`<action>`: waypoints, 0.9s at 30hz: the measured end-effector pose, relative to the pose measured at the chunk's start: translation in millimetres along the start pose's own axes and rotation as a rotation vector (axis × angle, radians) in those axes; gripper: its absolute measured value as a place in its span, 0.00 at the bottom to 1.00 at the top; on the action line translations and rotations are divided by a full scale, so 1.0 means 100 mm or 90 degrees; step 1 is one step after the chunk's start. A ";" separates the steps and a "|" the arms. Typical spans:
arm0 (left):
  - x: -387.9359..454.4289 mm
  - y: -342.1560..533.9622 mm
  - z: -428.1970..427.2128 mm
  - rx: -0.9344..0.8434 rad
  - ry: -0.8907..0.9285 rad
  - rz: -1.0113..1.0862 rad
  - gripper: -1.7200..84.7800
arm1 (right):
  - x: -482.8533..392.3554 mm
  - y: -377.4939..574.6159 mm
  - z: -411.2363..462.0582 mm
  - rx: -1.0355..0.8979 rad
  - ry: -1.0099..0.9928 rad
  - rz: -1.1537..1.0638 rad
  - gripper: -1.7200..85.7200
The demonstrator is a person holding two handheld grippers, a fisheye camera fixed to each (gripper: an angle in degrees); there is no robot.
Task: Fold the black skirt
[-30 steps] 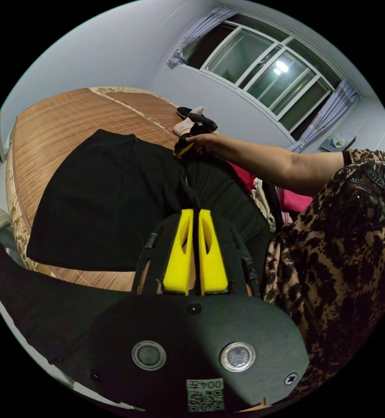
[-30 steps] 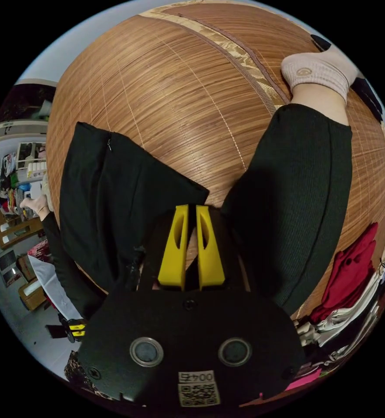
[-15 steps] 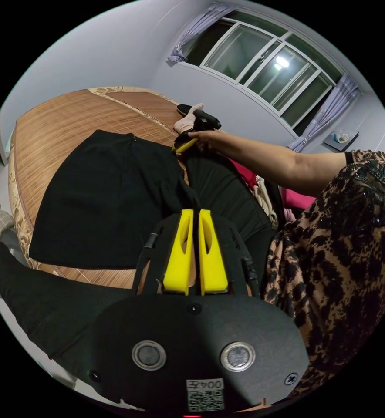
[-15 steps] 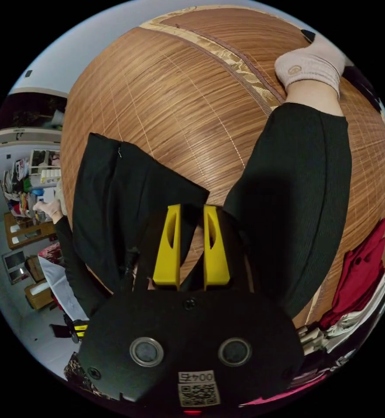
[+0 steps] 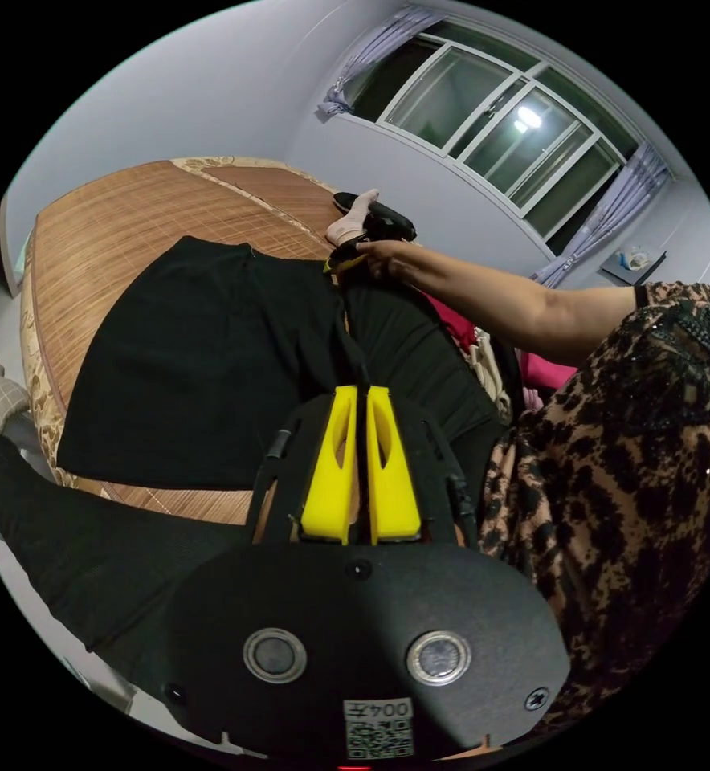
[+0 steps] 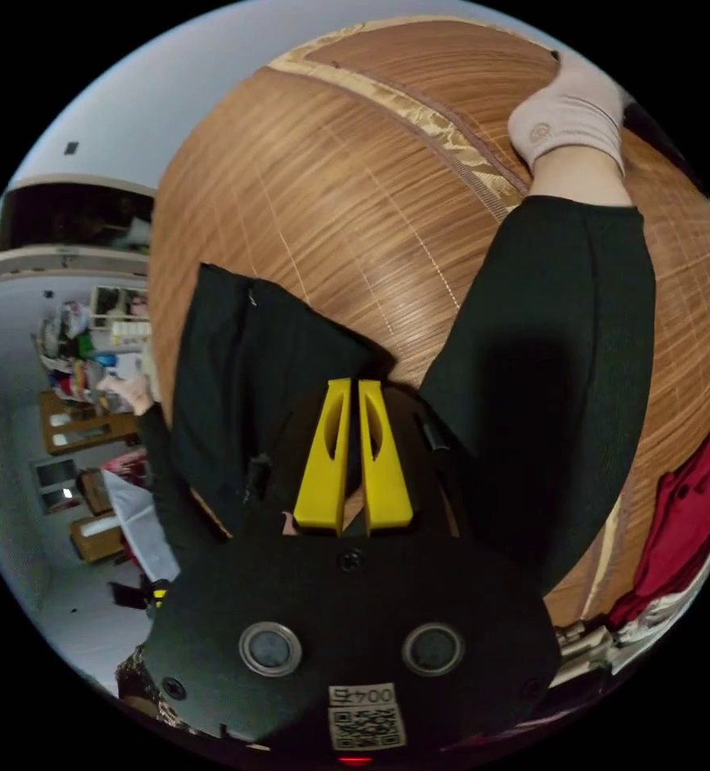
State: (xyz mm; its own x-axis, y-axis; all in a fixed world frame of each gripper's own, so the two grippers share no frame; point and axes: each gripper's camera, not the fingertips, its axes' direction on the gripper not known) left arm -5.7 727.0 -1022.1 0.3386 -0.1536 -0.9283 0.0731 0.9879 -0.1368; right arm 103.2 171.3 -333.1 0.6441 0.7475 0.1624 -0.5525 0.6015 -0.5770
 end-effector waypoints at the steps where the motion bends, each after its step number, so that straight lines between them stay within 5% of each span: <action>1: -0.03 0.01 -0.09 -0.002 0.010 -0.003 0.04 | 0.08 0.03 -0.10 0.004 -0.046 0.006 0.04; 9: -0.48 0.14 -0.71 0.013 0.065 -0.076 0.04 | 0.11 0.15 -0.50 0.035 -0.168 -0.007 0.04; 27: -2.26 0.55 -2.02 0.097 -0.083 -0.257 0.05 | -1.41 -0.33 0.23 0.054 -0.216 -0.086 0.03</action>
State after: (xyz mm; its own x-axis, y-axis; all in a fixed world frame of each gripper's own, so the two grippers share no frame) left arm -267.7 820.4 -889.8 0.3697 -0.5375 -0.7579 0.3576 0.8352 -0.4179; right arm 18.8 52.7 -319.0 0.5098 0.7025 0.4966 -0.5259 0.7113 -0.4663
